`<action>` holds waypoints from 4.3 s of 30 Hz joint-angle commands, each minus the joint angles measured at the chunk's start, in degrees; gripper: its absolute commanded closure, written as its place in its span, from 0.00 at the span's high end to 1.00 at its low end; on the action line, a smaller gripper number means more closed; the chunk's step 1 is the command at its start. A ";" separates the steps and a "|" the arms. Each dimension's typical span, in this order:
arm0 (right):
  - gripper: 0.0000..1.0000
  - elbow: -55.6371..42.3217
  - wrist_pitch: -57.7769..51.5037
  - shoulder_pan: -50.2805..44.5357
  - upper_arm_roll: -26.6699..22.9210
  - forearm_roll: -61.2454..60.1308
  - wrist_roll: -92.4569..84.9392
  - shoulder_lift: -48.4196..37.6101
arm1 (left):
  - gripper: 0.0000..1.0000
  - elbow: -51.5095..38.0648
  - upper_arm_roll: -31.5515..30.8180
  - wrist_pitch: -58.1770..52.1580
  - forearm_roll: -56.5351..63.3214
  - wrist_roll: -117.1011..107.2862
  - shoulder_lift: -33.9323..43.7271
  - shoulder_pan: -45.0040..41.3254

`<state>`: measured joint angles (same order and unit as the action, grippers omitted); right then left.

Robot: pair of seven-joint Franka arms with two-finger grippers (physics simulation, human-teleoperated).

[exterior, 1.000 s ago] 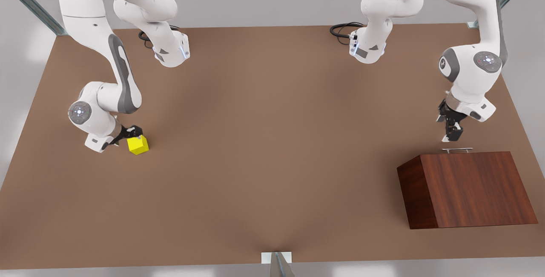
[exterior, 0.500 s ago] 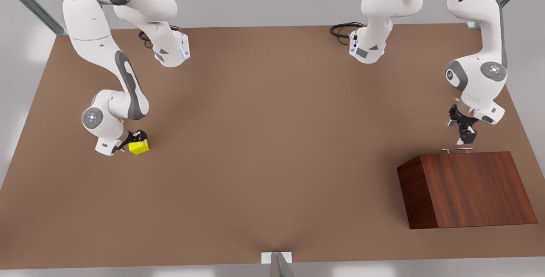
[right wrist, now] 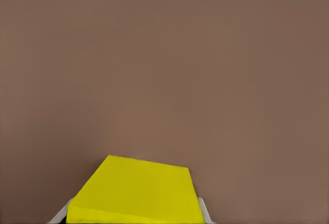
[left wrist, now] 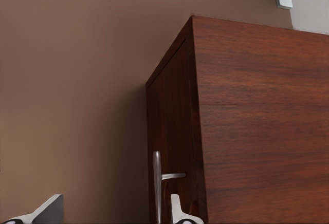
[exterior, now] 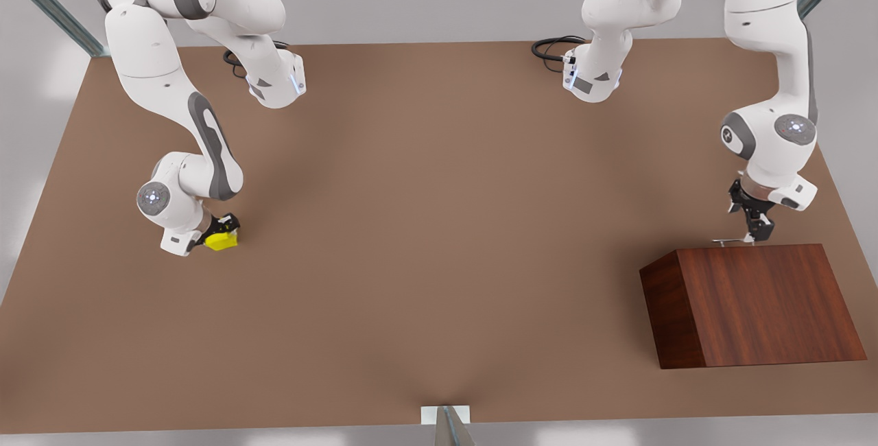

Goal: Open the drawer with left arm, place the square in the middle with right arm, and place the square in the drawer with left arm

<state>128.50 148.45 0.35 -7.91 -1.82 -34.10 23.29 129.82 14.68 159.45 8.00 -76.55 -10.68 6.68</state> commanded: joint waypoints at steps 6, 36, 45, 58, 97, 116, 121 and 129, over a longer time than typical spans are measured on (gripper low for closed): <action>0.63 -0.18 -0.09 -0.09 0.09 -0.20 0.00 0.00 | 1.00 -0.09 0.00 0.34 0.00 0.00 -0.84 -0.09; 1.00 -68.82 -12.66 -50.89 -0.70 -13.38 101.60 35.95 | 1.00 1.31 -0.79 -7.22 0.09 0.09 1.54 -0.62; 1.00 -47.13 -20.83 -42.99 -0.79 -12.33 77.62 9.33 | 1.00 3.69 -0.70 -9.06 0.09 1.49 4.52 -0.62; 1.00 -45.62 -59.24 -7.74 4.83 6.65 32.69 -17.50 | 1.00 4.48 -0.17 -10.30 0.09 3.08 4.96 -0.62; 1.00 -50.27 -52.56 -1.58 3.95 2.00 28.91 -11.08 | 1.00 12.30 3.95 -25.38 0.88 5.26 21.64 -3.16; 1.00 -50.27 -51.33 -1.06 4.04 1.82 29.00 -10.64 | 1.00 -53.70 -24.61 -51.61 -8.96 59.75 -20.25 -24.79; 1.00 -50.36 -51.33 -1.14 4.04 1.73 29.00 -10.46 | 1.00 -54.58 -24.61 -45.98 2.02 65.39 -27.02 -32.61; 1.00 -50.36 -51.42 -1.14 4.04 1.82 29.00 -10.55 | 1.00 -57.22 -24.61 -38.86 2.02 58.97 -35.20 -34.01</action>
<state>78.15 97.11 -0.76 -3.87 0.00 -5.10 12.75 72.60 -9.86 120.89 9.60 -17.57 -46.26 -27.33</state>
